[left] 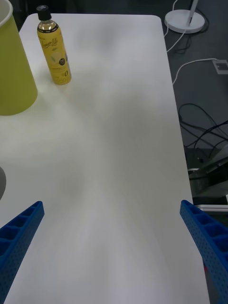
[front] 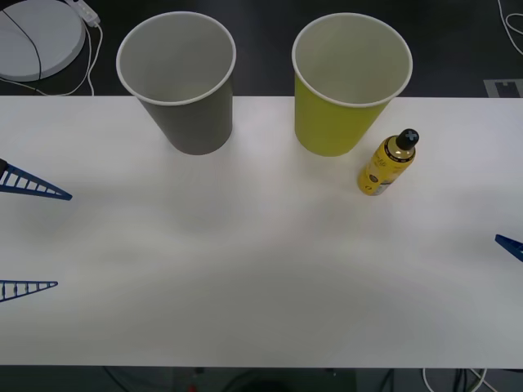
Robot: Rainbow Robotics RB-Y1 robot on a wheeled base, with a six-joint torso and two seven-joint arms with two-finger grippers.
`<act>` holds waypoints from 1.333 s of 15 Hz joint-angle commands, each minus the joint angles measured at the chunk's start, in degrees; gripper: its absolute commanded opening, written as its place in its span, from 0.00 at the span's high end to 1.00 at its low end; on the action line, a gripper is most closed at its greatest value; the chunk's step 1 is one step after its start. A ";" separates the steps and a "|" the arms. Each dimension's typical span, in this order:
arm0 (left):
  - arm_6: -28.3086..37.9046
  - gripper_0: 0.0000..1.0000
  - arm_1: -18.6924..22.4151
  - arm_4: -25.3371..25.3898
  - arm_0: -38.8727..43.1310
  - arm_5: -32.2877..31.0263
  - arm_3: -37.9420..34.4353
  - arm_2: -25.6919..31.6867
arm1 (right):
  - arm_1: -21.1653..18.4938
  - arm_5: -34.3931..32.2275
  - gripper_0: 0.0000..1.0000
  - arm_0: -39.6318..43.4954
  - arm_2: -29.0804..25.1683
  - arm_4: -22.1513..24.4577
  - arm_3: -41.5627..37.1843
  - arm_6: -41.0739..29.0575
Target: Put the can into the green bin and the plastic bottle into the gray bin
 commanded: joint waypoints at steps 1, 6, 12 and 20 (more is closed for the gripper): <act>0.00 0.00 0.00 0.00 0.00 0.01 0.00 0.00 | 1.07 -2.33 0.00 -1.57 0.72 -0.60 2.89 1.28; 0.00 0.00 0.00 0.00 0.00 0.01 0.00 0.00 | 2.22 -11.04 0.00 -11.32 7.75 -2.44 14.05 3.91; 0.00 0.00 0.00 0.00 0.00 0.01 0.00 0.00 | 4.85 -12.88 0.00 -16.77 11.79 -2.35 19.15 9.80; 0.00 0.00 0.00 0.00 0.00 0.01 0.00 0.00 | 8.63 -6.47 0.00 -24.33 20.85 -1.83 23.37 13.05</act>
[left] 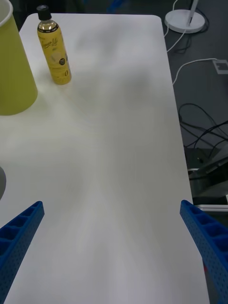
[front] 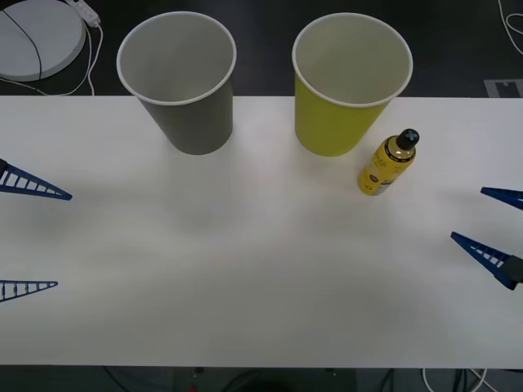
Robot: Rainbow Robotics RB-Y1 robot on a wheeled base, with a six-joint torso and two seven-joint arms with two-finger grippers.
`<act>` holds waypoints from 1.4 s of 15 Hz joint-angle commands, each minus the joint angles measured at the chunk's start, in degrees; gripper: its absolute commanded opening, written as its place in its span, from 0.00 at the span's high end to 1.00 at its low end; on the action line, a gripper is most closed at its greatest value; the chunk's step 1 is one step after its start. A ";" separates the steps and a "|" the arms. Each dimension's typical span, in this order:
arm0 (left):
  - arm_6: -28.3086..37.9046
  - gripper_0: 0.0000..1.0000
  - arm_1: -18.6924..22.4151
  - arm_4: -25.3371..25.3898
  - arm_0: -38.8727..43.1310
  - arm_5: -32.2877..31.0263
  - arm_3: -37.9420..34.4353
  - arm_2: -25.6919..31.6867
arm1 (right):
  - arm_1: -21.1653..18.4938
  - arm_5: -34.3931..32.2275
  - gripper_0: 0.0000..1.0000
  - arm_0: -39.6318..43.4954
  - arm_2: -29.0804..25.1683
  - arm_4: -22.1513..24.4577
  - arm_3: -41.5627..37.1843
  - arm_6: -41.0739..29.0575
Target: Put the can into the green bin and the plastic bottle into the gray bin
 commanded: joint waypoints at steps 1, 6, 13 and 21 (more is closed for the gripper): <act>0.00 0.00 0.00 0.00 0.00 0.00 0.00 0.00 | 1.35 4.12 0.00 -1.63 2.63 0.02 0.12 1.23; 0.00 0.00 0.00 0.00 0.00 0.00 0.00 0.00 | 3.46 10.36 0.00 -5.23 6.15 0.02 0.12 2.81; 0.00 0.00 0.00 0.00 0.00 0.00 0.00 0.00 | 5.74 16.16 0.00 -11.38 11.42 0.02 2.23 4.21; 0.00 0.00 0.00 0.00 0.00 0.00 0.00 0.00 | 7.85 17.83 0.00 -17.45 16.08 0.11 5.39 5.09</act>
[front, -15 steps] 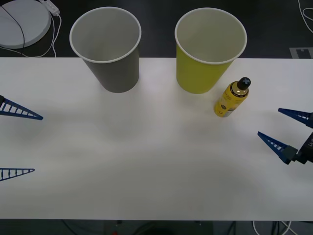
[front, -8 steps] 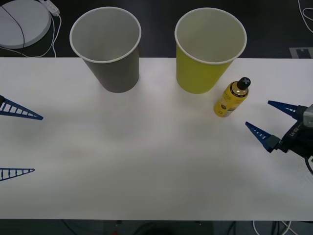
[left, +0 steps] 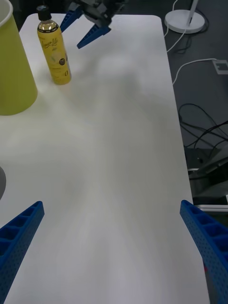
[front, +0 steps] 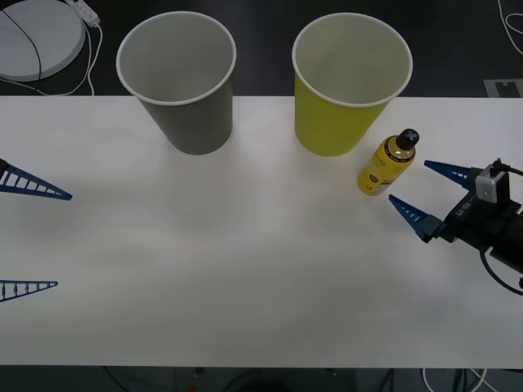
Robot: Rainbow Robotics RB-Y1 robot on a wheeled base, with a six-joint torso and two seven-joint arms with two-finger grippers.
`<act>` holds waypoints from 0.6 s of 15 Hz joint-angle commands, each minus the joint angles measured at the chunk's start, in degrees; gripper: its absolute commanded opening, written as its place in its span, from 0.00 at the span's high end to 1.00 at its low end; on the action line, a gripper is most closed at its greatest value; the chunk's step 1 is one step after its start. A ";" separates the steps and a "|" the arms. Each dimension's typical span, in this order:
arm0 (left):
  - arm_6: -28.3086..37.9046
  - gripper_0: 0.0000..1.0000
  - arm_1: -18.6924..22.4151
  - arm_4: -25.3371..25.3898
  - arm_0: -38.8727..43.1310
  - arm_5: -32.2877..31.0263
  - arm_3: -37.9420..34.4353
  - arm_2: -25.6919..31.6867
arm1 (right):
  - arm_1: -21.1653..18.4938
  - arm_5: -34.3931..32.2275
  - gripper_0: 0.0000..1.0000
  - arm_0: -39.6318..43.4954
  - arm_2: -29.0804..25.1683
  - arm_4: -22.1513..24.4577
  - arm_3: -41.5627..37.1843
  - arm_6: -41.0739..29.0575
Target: Put the can into the green bin and the plastic bottle into the gray bin
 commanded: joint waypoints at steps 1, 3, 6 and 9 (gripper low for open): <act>0.00 0.00 0.00 0.00 0.00 0.00 0.00 0.00 | 0.36 1.53 0.00 -1.51 1.55 0.01 0.01 -0.08; 0.00 0.00 0.00 0.00 0.00 0.00 0.00 0.00 | 0.89 2.32 0.00 -2.39 2.08 0.01 0.01 -0.08; 0.00 0.00 0.00 0.00 0.00 0.00 0.00 0.00 | 1.42 3.64 0.00 -3.80 3.40 0.10 0.01 -0.26; 0.00 0.00 0.00 0.00 0.00 0.00 0.00 0.00 | 1.59 4.34 0.00 -4.76 3.84 0.01 0.01 -0.26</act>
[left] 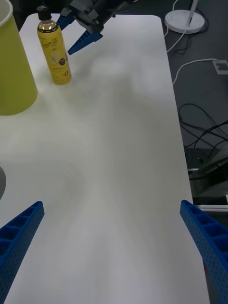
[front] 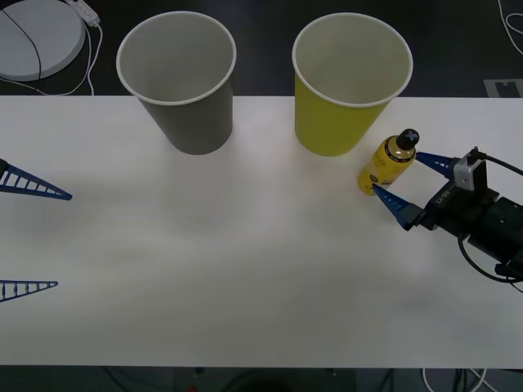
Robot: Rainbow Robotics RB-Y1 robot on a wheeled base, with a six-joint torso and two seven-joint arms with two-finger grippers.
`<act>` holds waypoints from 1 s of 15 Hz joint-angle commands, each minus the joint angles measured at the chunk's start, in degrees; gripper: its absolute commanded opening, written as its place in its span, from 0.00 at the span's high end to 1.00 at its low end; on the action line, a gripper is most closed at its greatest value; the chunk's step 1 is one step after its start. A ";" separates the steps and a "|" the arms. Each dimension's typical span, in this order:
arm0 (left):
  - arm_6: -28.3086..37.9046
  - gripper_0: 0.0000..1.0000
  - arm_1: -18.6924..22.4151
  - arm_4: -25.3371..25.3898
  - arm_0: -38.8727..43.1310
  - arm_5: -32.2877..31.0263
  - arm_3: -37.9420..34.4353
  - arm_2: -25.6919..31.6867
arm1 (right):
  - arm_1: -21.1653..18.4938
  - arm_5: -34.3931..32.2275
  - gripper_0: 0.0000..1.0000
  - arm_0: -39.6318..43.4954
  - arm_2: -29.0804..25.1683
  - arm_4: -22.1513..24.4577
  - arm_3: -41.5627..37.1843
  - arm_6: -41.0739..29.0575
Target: Put the can into the green bin and the plastic bottle into the gray bin
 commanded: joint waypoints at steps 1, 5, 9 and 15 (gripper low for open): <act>0.00 0.00 0.00 0.00 0.00 0.00 0.00 0.00 | 0.20 0.68 0.00 -0.98 0.33 -0.03 -0.03 -0.15; 0.00 0.00 0.00 0.00 0.00 0.00 0.00 0.00 | 0.46 2.88 0.00 -2.30 0.60 -0.03 -0.03 0.11; 0.00 0.00 0.00 0.00 0.00 0.00 0.00 0.00 | 0.46 4.20 0.00 -3.44 1.30 -0.03 -0.03 -0.33; 0.00 0.00 0.00 0.00 0.00 0.00 0.00 0.00 | 0.81 6.05 0.00 -4.59 2.71 -0.03 -0.03 -0.50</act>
